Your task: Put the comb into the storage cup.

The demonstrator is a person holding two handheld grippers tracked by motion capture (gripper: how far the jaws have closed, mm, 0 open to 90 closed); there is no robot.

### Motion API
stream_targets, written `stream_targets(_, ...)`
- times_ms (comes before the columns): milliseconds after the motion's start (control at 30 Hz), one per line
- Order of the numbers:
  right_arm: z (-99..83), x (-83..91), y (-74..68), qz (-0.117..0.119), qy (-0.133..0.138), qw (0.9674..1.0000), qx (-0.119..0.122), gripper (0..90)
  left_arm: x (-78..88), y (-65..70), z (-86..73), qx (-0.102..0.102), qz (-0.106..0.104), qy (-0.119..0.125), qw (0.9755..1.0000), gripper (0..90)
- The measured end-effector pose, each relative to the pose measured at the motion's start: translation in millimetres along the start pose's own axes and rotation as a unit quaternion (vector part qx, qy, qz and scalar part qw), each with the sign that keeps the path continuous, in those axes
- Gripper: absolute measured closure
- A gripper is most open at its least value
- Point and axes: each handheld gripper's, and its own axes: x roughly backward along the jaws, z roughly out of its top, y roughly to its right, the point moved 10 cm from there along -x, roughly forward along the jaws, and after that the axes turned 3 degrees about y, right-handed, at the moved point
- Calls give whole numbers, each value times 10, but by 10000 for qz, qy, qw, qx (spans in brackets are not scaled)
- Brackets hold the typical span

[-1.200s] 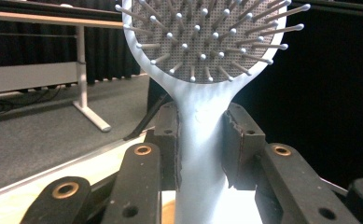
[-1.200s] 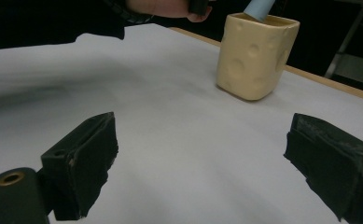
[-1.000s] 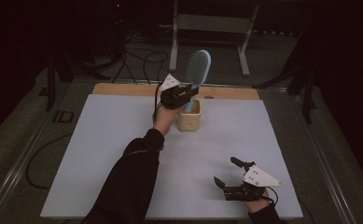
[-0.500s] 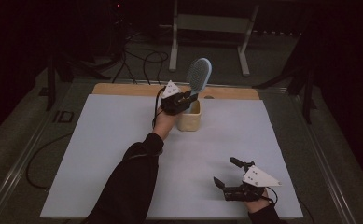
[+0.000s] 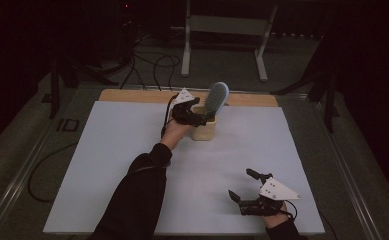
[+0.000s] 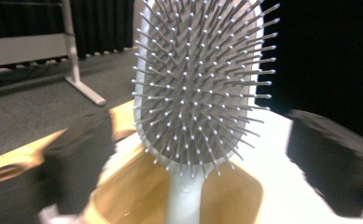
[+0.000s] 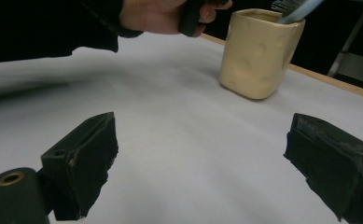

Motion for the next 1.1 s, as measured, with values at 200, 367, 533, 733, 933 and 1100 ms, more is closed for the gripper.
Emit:
stream_targets(200, 3, 0, -3, -8, 1, 10000, -2, 88, 24, 40, -61, -85, -132, -303, 9994, 0)
stream_targets(367, 4, 0, -4, -11, 2, 10000, 3, 88, 75, 57, -78, -149, -201, -425, 9988, 0)
stream_targets(533, -3, -6, -1, -5, -13, 10000, 8, 88, 129, 68, -68, -97, -302, -504, 9982, 0)
stream_targets(733, -7, -5, -1, -9, -29, 10000, 2, 88, 190, 107, -67, -148, -365, -571, 9976, 0)
stream_targets(933, -2, -1, 7, -21, -11, 10000, 0, 88, 277, 149, -66, -155, -504, -682, 9963, 0)
stream_targets(1100, -3, -8, 5, -21, -21, 10000, 1, 88, 373, 170, -37, -278, -560, -753, 9952, 0)
